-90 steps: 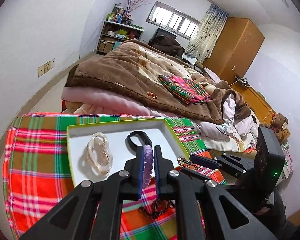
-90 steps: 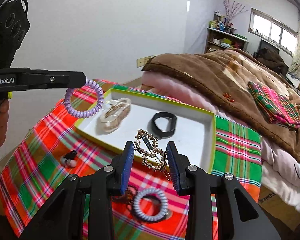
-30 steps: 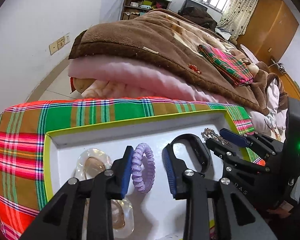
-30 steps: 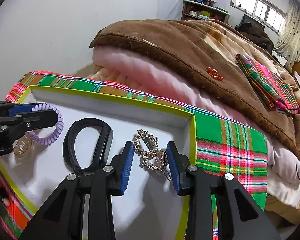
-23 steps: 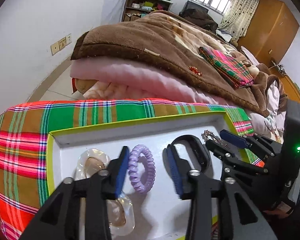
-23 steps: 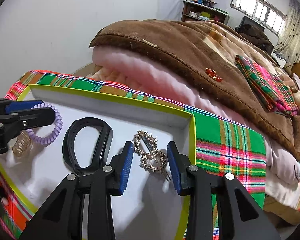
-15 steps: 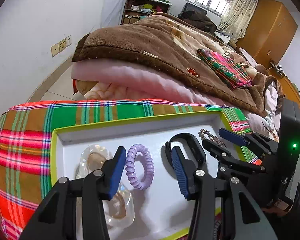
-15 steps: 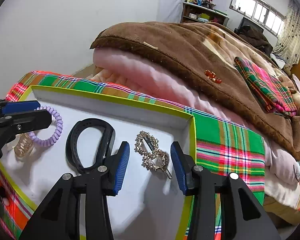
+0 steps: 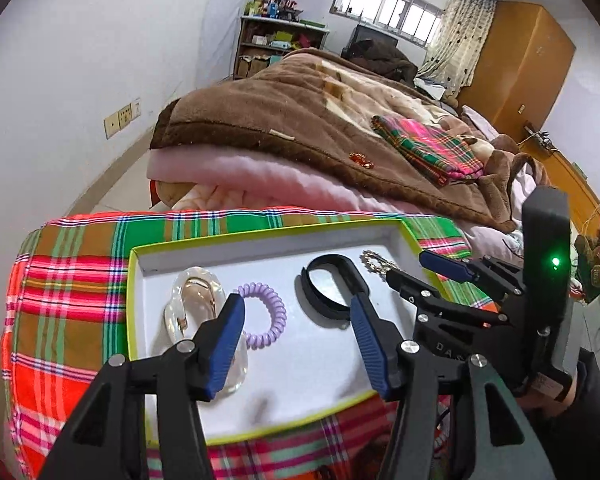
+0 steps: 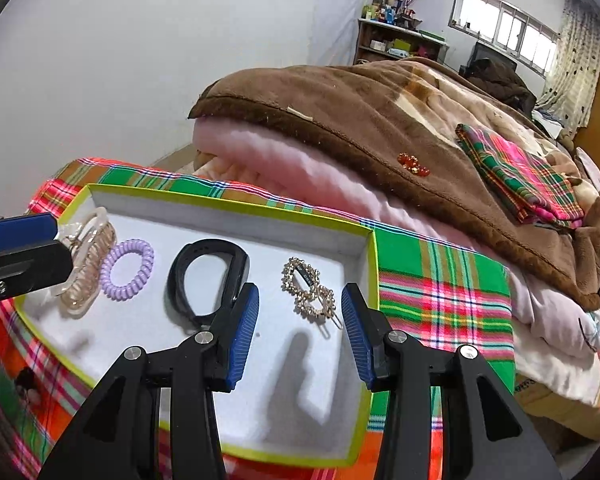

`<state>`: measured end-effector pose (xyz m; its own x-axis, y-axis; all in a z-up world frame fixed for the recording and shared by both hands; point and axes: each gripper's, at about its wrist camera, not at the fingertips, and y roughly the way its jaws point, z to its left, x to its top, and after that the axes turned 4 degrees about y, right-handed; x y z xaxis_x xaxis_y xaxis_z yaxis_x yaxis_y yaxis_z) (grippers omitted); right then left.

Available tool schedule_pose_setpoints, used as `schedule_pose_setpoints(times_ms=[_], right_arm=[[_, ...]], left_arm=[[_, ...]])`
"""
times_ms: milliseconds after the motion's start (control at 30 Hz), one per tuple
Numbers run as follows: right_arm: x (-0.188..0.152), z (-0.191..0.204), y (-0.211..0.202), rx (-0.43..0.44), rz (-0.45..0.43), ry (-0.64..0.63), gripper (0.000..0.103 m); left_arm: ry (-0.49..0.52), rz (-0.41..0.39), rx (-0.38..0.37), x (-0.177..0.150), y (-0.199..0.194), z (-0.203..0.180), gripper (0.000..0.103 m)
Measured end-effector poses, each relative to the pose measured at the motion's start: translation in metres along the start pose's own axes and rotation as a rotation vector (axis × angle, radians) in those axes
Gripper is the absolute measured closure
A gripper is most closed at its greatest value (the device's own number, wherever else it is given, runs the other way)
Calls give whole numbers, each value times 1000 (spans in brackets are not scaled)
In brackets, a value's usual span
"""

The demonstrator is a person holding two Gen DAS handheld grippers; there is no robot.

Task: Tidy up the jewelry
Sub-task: 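Lower the gold hair clip into the box and open the right tool, then move both tools back from the box to the items on the cloth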

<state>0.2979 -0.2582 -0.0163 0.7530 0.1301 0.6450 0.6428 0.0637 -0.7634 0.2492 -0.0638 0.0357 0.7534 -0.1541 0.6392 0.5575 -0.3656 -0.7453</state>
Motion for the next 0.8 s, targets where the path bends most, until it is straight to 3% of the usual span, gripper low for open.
schedule_pose_setpoints(times_ms=[467, 800], right_arm=[[-17, 10, -58, 55, -104, 26, 59], [-53, 10, -92, 82, -129, -18, 59]], left_arm=[[9, -48, 48, -32, -42, -3, 46], [-40, -50, 49, -63, -65, 15, 45]])
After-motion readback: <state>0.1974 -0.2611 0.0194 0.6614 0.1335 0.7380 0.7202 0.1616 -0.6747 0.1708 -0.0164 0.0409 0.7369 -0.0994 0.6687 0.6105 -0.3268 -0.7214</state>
